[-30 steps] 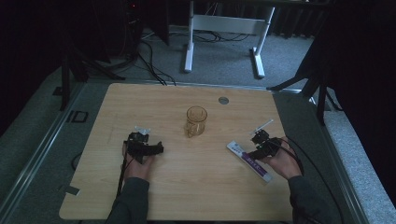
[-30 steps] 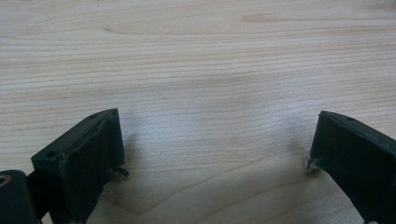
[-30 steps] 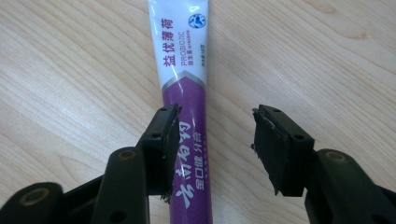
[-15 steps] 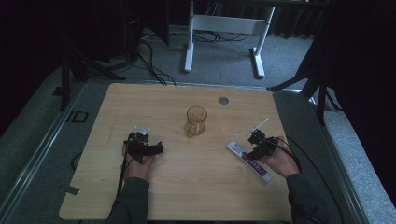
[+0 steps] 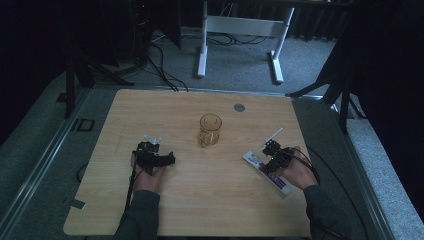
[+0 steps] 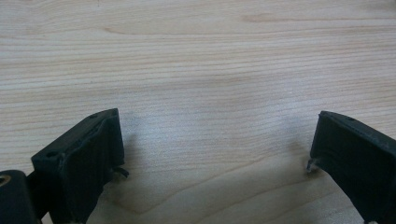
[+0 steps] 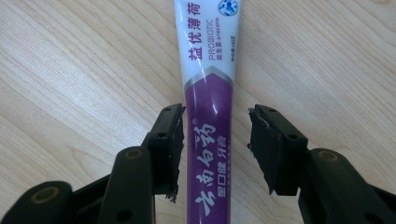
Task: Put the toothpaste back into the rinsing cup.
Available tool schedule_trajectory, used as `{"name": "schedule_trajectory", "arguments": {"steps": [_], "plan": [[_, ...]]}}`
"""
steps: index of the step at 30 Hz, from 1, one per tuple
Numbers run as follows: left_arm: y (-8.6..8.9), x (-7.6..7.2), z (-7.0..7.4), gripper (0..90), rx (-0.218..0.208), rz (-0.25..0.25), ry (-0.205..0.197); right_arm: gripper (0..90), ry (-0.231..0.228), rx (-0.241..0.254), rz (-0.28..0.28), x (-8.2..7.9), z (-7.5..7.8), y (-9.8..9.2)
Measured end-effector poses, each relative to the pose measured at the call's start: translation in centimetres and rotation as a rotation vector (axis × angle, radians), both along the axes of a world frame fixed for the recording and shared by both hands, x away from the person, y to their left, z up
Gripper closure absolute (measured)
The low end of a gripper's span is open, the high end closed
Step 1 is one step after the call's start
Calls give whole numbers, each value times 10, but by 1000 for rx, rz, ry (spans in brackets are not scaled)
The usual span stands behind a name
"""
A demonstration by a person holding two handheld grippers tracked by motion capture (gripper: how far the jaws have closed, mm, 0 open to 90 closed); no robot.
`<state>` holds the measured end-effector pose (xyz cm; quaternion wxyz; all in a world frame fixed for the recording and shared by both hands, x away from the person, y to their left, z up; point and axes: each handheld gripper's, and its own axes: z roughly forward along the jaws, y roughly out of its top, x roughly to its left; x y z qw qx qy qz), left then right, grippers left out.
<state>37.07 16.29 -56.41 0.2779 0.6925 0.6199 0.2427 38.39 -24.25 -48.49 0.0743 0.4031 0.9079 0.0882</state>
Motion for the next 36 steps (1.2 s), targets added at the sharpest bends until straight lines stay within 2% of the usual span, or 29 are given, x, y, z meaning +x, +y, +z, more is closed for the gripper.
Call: {"name": "schedule_trajectory", "arguments": {"steps": [17, 36], "plan": [[0, 0, 0, 23, 0, 0, 0, 540, 39, -23, -7, 4, -12, -1], [0, 0, 0, 23, 0, 0, -1, 565, 110, -71, 8, 11, -22, 3]]}}
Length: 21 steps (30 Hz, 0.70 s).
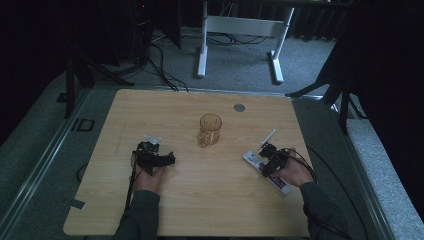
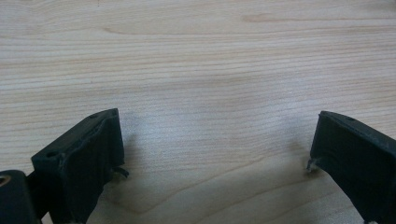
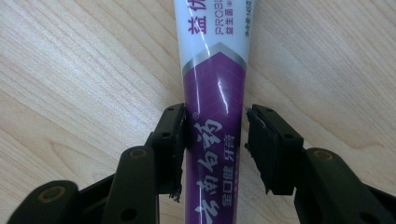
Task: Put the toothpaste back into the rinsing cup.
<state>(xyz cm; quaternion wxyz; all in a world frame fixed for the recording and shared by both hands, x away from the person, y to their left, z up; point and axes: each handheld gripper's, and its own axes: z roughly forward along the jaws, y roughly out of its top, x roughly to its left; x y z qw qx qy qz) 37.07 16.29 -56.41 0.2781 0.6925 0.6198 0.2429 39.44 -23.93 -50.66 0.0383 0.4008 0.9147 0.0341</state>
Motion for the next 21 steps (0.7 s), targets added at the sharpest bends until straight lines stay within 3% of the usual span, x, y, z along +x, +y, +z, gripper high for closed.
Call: {"name": "schedule_trajectory", "arguments": {"steps": [21], "plan": [[0, 0, 0, 23, 0, 0, 0, 604, 58, -42, 7, 6, -10, 6]]}}
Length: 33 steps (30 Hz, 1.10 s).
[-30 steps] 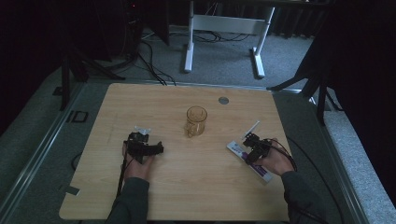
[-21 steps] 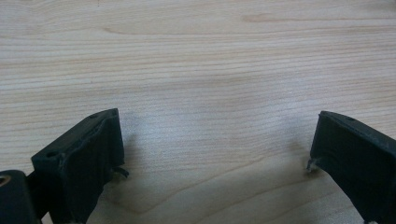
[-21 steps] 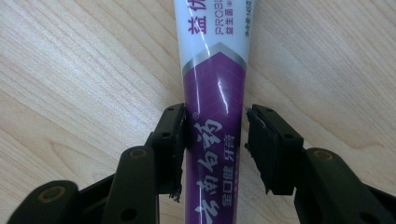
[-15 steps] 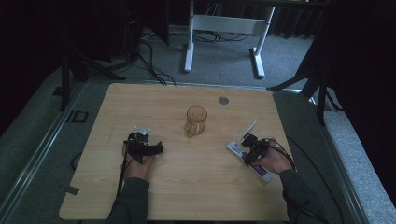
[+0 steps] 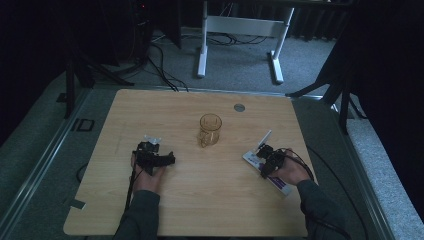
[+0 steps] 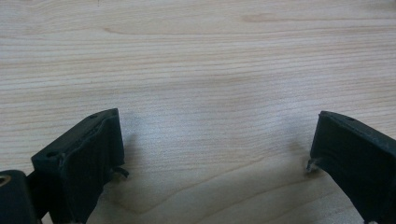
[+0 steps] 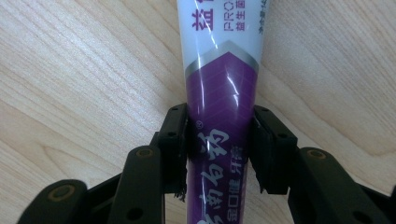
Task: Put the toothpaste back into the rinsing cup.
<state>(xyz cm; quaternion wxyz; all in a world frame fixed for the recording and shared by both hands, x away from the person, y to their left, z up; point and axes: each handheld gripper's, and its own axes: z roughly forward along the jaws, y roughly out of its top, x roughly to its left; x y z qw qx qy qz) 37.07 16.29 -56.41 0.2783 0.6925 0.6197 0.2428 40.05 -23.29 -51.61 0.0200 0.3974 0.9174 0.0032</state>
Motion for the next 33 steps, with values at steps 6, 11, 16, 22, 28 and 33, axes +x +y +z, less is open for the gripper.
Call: {"name": "schedule_trajectory", "arguments": {"steps": [6, 11, 16, 22, 28, 33], "plan": [[0, 0, 0, 23, 1, -1, 1, 606, 25, -3, -9, 4, 0, 0], [0, 0, 0, 23, 0, 0, 0, 612, 43, -15, -12, 6, 0, 2], [0, 0, 0, 23, 0, 0, 0, 628, 44, -20, -12, 6, 0, 2], [0, 0, 0, 23, 1, 0, 0, 655, 30, -20, 0, 4, 0, 3], [0, 0, 0, 23, 1, 0, 0, 676, 23, -12, 6, 4, 2, 2], [0, 0, 0, 23, 0, 0, 0, 695, 16, -22, 1, 4, 3, 1]]}}
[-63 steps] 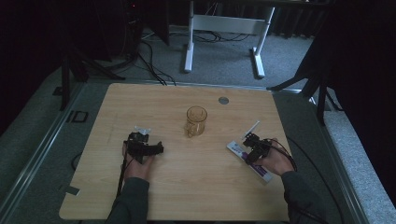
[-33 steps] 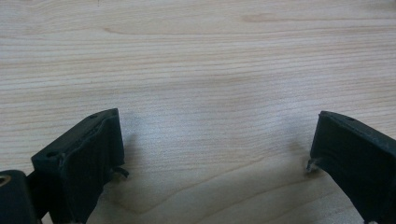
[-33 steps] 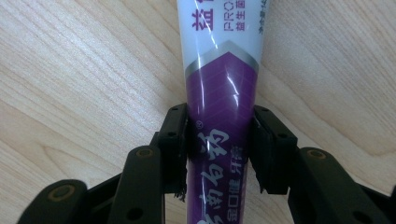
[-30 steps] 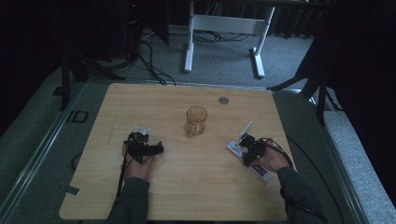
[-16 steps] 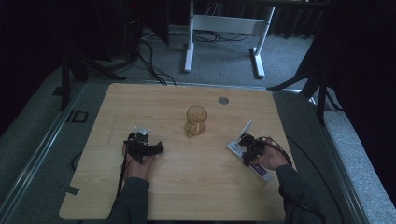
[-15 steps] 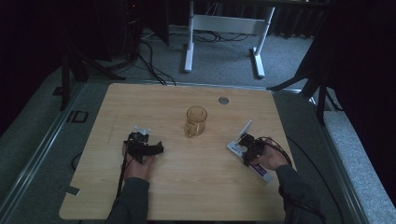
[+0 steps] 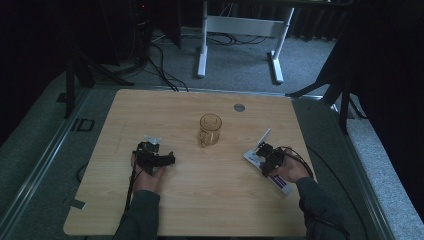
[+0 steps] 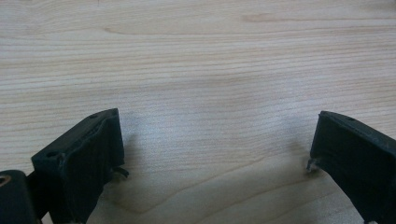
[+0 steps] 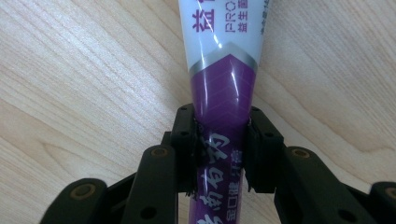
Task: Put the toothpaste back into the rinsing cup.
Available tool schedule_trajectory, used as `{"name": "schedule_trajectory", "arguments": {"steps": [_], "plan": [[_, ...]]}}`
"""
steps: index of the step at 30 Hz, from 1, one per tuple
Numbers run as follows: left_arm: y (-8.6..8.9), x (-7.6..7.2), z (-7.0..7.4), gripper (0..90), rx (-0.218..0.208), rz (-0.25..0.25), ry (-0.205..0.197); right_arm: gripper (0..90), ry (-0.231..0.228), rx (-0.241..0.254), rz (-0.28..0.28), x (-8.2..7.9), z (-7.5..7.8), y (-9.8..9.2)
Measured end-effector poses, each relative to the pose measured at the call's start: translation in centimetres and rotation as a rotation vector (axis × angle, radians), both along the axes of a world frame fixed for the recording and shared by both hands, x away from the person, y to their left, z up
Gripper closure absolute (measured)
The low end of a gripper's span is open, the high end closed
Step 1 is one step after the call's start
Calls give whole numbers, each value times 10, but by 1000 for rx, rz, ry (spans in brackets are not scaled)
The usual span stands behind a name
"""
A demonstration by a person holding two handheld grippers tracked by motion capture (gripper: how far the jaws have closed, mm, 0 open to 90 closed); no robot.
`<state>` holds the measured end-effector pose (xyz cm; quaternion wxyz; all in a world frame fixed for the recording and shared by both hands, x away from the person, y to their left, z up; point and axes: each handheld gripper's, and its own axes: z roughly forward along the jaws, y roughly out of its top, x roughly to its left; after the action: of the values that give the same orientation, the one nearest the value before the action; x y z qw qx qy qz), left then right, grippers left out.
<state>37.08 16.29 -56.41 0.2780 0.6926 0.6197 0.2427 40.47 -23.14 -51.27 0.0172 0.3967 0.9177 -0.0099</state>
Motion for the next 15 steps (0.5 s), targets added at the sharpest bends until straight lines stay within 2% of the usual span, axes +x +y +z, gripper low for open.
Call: {"name": "schedule_trajectory", "arguments": {"steps": [10, 15], "plan": [[0, 0, 0, 23, 1, 0, 1, 702, -41, 13, 0, 2, 15, -1], [0, 0, 0, 23, 1, -1, 2, 704, -64, 30, -19, 7, 25, -2]]}}
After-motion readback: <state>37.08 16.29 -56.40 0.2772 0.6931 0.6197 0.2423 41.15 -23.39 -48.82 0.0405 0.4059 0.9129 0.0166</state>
